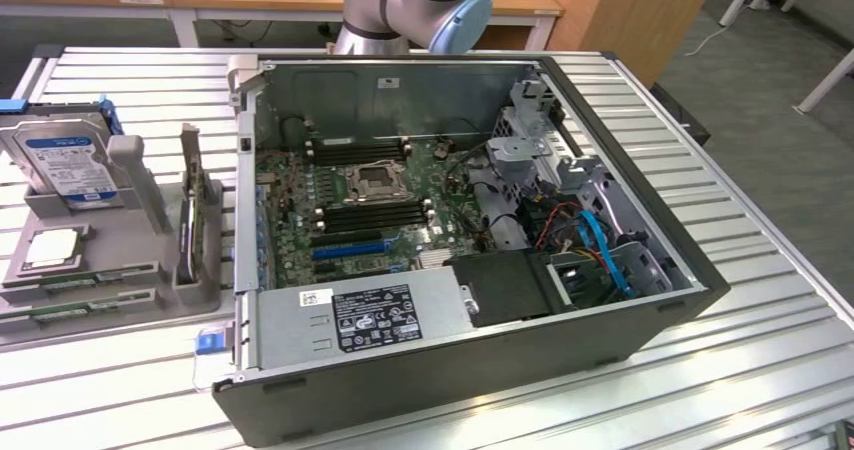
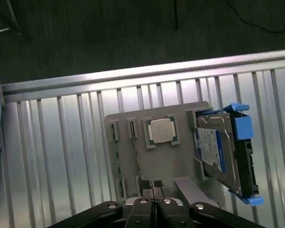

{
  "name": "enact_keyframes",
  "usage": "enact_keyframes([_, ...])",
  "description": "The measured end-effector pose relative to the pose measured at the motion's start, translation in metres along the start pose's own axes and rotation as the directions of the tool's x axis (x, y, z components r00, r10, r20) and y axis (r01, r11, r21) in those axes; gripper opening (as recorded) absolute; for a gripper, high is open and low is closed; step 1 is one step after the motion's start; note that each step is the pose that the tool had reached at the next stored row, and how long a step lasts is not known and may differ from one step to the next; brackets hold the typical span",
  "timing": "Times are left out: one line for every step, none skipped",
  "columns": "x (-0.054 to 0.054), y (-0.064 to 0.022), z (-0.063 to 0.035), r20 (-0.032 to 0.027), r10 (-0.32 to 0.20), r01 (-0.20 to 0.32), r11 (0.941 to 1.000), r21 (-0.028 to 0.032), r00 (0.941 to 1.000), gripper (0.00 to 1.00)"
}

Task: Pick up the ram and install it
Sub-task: 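Pick up the ram and move it above insertion slot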

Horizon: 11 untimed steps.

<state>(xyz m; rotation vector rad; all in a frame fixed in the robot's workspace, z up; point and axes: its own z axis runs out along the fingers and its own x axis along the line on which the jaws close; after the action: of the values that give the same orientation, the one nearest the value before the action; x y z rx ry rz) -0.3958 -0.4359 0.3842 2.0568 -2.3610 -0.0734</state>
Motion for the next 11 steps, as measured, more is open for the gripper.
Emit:
enact_keyframes([0.0000,0.0000,0.0000,-0.0008,-0.018,0.018,0.9998,-0.0005,0.9998,0.10])
enact_keyframes([0.0000,0.0000,0.0000,-0.0013,-0.032,0.032,0.9995,-0.0010,0.9995,0.10])
enact_keyframes([0.0000,0.0000,0.0000,-0.0014,-0.035,0.035,0.9994,-0.0009,0.9994,0.10])
enact_keyframes([0.0000,0.0000,0.0000,-0.0015,-0.035,0.035,0.9994,-0.0010,0.9994,0.10])
enact_keyframes([0.0000,0.0000,0.0000,-0.0015,-0.035,0.035,0.9994,-0.0009,0.9994,0.10])
enact_keyframes([0.0000,0.0000,0.0001,-0.0014,-0.035,0.035,0.9994,-0.0009,0.9994,0.10])
enact_keyframes([0.0000,0.0000,0.0000,-0.0014,-0.035,0.035,0.9994,-0.0009,0.9994,0.10])
enact_keyframes([0.0000,0.0000,0.0000,-0.0015,-0.037,0.037,0.9993,-0.0010,0.9993,0.10])
enact_keyframes([0.0000,0.0000,0.0000,-0.0016,-0.040,0.040,0.9992,-0.0011,0.9992,0.10])
enact_keyframes([0.0000,0.0000,0.0001,-0.0018,-0.045,0.045,0.9990,-0.0012,0.9990,0.10])
enact_keyframes([0.0000,0.0000,0.0001,-0.0021,-0.052,0.052,0.9986,-0.0013,0.9986,0.10])
